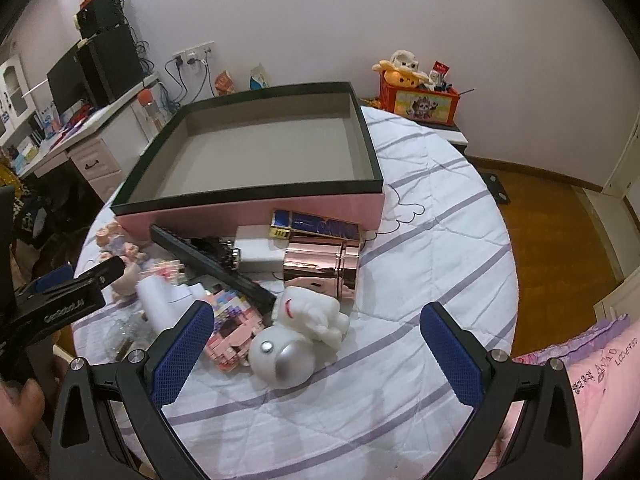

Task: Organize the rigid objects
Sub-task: 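Grasp the pink doll figurine with the left gripper while the right gripper approaches the white astronaut, then lift the doll with the left gripper while the right gripper lifts the astronaut toward the box, then release the doll and astronaut into the pink box, withdraw both grippers, then grasp the glass bottle with the left gripper while the right gripper grasps the block figure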

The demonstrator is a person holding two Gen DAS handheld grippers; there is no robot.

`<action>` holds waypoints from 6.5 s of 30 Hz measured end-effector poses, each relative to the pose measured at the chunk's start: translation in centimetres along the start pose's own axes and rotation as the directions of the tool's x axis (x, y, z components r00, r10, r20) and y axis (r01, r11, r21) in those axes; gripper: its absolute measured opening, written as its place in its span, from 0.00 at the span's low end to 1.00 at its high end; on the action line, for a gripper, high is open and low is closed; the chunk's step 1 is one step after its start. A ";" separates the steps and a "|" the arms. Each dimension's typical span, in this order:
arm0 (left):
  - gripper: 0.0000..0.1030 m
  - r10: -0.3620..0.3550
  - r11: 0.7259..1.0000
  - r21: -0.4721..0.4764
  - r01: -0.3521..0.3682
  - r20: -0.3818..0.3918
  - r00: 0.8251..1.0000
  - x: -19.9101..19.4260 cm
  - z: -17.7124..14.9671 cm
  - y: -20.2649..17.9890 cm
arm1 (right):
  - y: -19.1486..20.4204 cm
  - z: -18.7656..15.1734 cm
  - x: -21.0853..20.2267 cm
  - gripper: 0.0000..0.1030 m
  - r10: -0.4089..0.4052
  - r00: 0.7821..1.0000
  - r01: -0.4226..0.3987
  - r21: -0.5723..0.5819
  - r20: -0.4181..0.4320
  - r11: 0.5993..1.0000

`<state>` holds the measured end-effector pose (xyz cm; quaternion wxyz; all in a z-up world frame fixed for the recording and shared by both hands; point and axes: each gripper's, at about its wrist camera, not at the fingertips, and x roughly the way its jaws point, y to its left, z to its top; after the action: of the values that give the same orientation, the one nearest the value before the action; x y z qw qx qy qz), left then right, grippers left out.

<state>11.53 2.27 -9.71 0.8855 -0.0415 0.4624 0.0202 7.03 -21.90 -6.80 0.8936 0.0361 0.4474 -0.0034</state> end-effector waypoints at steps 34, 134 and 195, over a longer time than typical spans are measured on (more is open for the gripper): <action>0.39 -0.201 0.979 -0.013 0.202 0.033 0.979 1.8 -0.6 2.0 | -1.9 -1.6 2.3 1.00 0.028 0.998 -0.026 0.034 -0.054 0.999; 0.58 -0.171 0.972 0.171 0.164 0.029 0.985 9.8 19.7 -7.4 | 0.2 20.1 16.1 0.62 0.148 0.983 -0.159 -0.104 -0.108 0.982; 1.00 -0.203 0.977 0.104 0.187 0.176 0.963 -12.0 -6.5 2.6 | -1.0 -5.3 -6.9 1.00 0.173 0.979 -0.168 -0.053 0.108 0.984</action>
<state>-0.87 4.27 -3.73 0.9233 -0.0466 0.3719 -0.0835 -1.42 -22.68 -4.51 0.9150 0.0544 0.3916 0.0811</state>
